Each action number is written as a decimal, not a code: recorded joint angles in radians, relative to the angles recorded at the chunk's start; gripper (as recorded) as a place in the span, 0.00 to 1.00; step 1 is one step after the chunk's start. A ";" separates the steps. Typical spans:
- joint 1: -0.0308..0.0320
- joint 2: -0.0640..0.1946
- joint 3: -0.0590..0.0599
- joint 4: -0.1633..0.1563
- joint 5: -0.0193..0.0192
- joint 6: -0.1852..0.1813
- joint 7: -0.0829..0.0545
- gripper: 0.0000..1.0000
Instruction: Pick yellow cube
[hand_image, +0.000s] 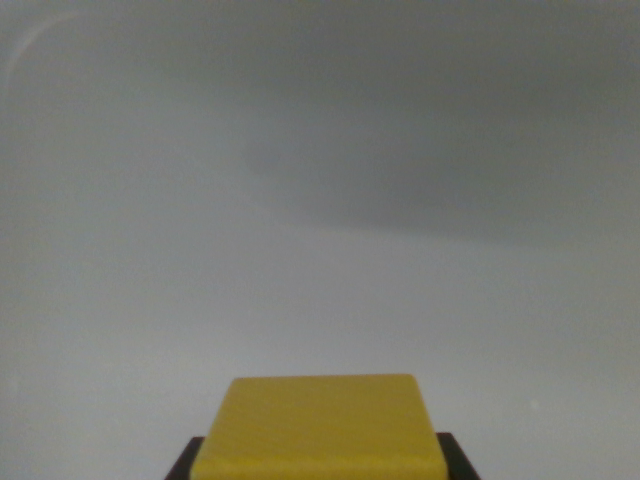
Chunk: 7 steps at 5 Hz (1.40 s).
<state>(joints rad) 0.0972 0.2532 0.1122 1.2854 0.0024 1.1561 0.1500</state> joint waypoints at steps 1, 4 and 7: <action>0.0000 0.000 0.000 0.000 0.0000 0.000 0.000 1.00; -0.0015 -0.031 0.002 0.065 0.0035 0.095 0.000 1.00; -0.0022 -0.045 0.002 0.096 0.0051 0.141 0.000 1.00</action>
<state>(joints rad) 0.0951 0.2080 0.1144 1.3810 0.0075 1.2967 0.1495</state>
